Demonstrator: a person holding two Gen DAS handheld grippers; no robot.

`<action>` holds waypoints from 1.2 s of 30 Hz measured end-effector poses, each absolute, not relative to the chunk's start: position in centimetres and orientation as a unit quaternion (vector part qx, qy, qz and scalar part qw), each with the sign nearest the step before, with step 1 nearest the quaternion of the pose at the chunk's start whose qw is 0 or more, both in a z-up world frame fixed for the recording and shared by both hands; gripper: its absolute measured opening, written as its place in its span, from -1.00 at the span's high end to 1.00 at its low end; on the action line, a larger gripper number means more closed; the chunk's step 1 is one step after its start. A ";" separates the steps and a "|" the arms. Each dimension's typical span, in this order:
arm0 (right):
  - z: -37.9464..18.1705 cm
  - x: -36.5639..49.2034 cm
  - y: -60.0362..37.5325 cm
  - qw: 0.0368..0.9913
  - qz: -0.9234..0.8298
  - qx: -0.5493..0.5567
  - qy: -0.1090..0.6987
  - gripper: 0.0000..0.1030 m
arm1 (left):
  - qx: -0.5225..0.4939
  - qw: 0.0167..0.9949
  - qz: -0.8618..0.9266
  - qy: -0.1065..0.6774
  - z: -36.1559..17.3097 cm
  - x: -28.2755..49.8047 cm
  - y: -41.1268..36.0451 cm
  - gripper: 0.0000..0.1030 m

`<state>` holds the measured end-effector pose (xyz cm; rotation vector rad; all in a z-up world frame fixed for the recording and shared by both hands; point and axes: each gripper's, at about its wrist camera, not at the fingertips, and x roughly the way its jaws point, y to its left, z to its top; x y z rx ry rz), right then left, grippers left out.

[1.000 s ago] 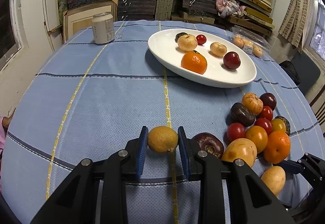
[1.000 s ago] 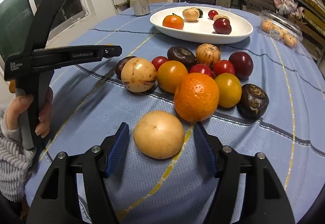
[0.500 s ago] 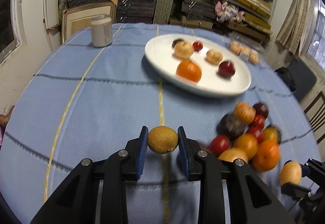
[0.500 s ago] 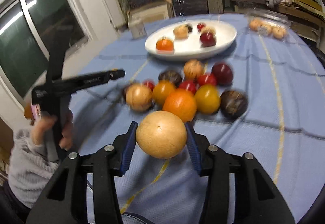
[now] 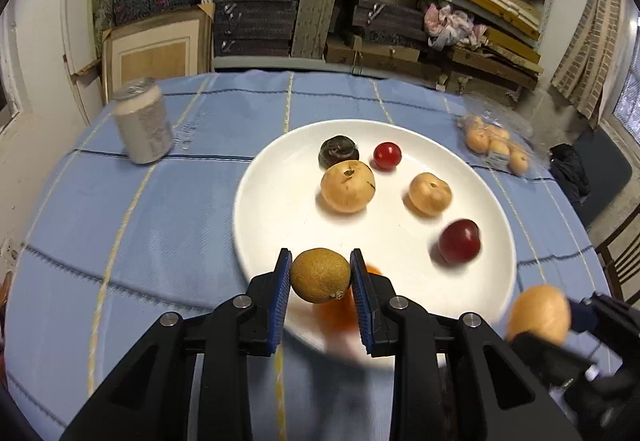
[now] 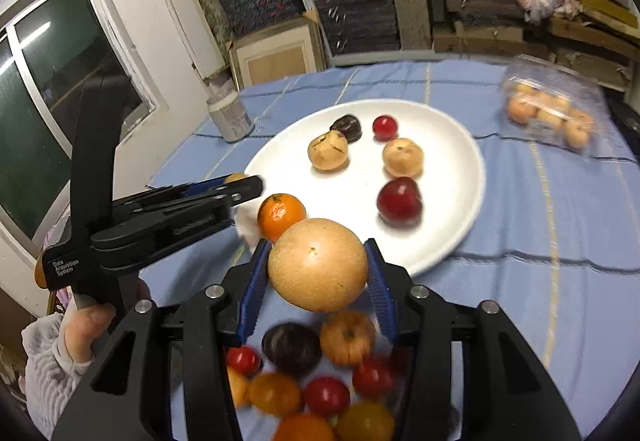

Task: Organize fruits
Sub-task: 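Carry both fruits onto the white plate and open both tools, then withdraw both tools from the plate back toward the fruit pile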

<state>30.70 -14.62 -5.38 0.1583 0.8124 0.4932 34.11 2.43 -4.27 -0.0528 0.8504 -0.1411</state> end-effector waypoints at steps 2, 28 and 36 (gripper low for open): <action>-6.0 31.9 -14.2 0.885 0.232 0.076 0.395 0.10 | -0.029 0.906 -0.067 0.417 -5.0 35.2 2.4 0.42; -8.1 19.1 -28.0 0.924 0.124 0.215 0.291 -0.80 | -0.027 0.932 -0.061 0.357 -5.8 16.6 4.5 -0.85; -8.7 19.4 -28.7 0.920 0.116 0.223 0.302 -0.81 | 0.041 0.930 -0.066 0.360 -7.0 15.7 1.7 -0.86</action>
